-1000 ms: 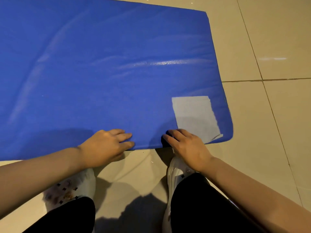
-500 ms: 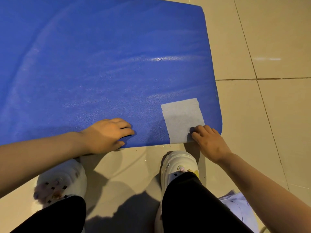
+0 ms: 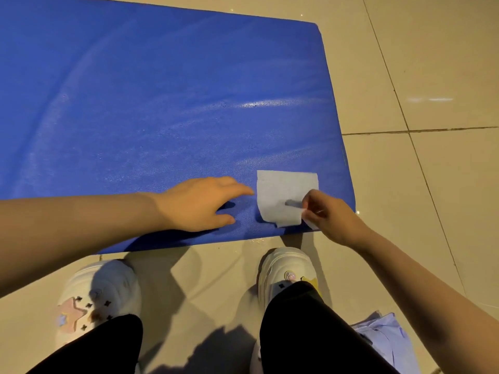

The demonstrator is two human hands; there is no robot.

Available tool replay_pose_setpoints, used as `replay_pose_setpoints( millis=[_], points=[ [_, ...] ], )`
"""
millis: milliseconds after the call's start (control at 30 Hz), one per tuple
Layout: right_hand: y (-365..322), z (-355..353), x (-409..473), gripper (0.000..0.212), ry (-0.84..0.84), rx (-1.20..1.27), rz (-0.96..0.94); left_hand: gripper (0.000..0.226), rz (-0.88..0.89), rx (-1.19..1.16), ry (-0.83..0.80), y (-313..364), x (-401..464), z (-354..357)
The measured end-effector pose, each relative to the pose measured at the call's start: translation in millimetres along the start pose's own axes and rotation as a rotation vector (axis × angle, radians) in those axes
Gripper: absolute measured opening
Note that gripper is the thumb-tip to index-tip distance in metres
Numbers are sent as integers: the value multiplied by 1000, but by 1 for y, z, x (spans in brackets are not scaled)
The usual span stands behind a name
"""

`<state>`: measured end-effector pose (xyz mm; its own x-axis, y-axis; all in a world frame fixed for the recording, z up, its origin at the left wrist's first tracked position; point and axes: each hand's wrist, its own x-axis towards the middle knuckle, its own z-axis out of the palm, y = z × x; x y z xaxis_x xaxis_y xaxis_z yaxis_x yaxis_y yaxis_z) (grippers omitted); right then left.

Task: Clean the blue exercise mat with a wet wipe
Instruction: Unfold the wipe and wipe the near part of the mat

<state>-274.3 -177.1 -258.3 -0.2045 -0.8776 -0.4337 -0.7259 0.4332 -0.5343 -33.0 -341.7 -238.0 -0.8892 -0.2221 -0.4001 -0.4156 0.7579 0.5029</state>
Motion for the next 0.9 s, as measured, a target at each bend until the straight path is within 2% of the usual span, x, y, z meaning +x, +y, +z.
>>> replay_pose_setpoints(
  millis=[133,233,333,433,500,567,700,833,900],
  points=[
    [-55,-25,-3,17,44,498,6,88,30,-332,196,30,1,-15],
    [-90,-38,-5,18,-6,710,3,77,58,-540,330,49,-1,-15],
    [-106,-42,-9,23,-75,832,38,57,-21,-760,444,50,0,-13],
    [-104,-40,-8,33,-64,810,120,28,-77,-1026,454,37,1,-16],
    [-100,-37,-6,40,-91,811,162,11,-106,-1073,474,29,1,-19],
    [-97,-36,-6,41,-124,829,173,13,-140,-1086,476,24,1,-22],
    [-94,-32,-1,47,-114,666,123,16,-204,-1110,455,15,0,-25],
    [-95,-26,2,7,-33,647,61,20,-253,-1106,458,11,-2,-22],
    [-90,-23,3,13,-6,601,54,22,-267,-1069,443,9,-1,-22]
  ],
)
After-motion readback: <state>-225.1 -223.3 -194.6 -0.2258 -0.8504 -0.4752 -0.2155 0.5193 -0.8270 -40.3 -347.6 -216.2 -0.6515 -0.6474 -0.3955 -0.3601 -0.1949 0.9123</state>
